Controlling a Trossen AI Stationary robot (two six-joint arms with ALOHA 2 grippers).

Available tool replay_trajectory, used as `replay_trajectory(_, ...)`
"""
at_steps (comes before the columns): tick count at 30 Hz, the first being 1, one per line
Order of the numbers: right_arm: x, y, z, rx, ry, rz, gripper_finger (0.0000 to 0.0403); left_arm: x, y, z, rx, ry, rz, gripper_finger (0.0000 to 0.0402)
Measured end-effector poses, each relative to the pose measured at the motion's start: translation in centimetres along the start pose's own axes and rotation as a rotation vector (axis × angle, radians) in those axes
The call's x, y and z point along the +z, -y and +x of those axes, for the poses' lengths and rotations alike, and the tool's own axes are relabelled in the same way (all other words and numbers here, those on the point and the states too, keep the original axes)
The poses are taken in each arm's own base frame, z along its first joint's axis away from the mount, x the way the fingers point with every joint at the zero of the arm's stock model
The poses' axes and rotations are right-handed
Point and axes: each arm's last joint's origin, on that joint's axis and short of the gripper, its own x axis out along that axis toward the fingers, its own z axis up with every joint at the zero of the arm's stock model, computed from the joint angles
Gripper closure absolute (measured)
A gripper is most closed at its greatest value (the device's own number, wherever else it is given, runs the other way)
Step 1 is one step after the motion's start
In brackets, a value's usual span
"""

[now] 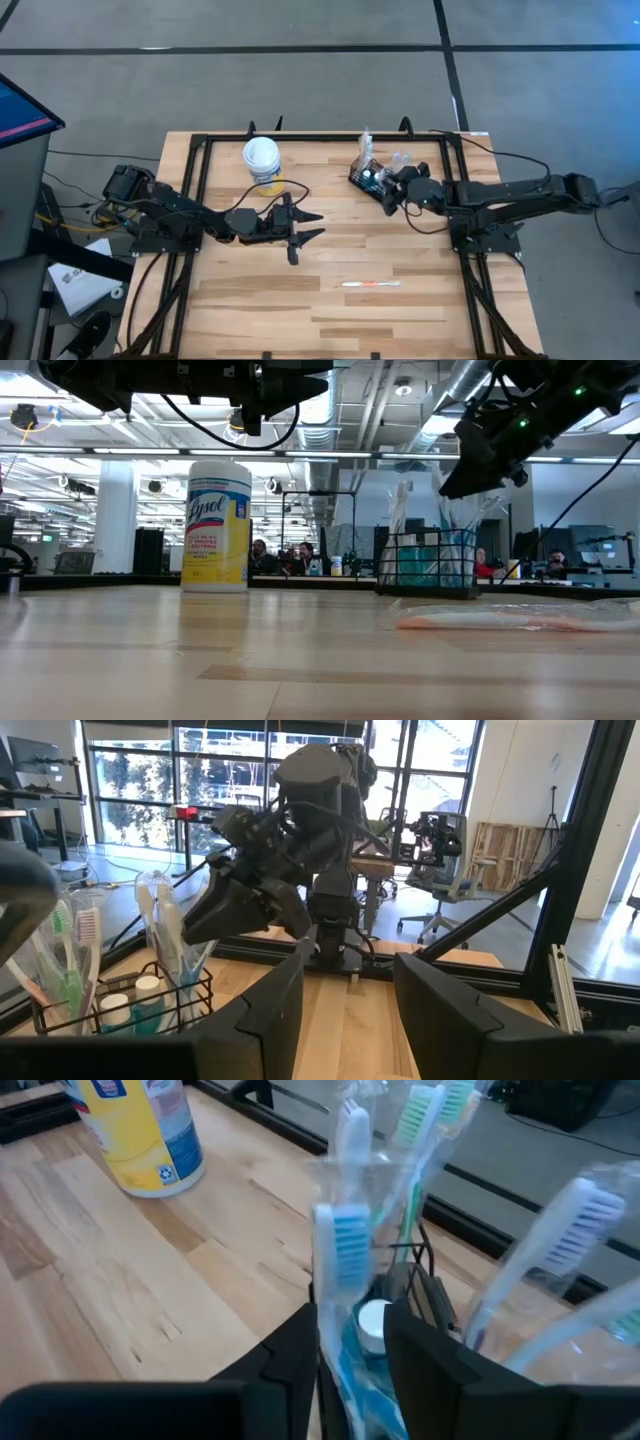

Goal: Pick & Place toothbrushing station
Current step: Put the blue toothbrush into the black wire organizer, then put the orange toothbrush into the black wire organizer

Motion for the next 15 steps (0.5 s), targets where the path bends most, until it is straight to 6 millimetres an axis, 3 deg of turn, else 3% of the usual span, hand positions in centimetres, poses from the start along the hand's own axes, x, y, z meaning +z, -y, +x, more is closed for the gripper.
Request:
replay_trajectory(10, 0.6, 0.5, -2.2, 0.073, 0.044, 0.022, 0.0258, 0.0, 0.0, 0.0, 0.0, -0.004, 0.002, 0.0251)
replay_trajectory(15, 0.5, 0.2, -3.4, 0.19, 0.029, 0.011, 0.0253, -0.1, 0.0, 0.0, 0.001, -0.011, 0.004, 0.0251)
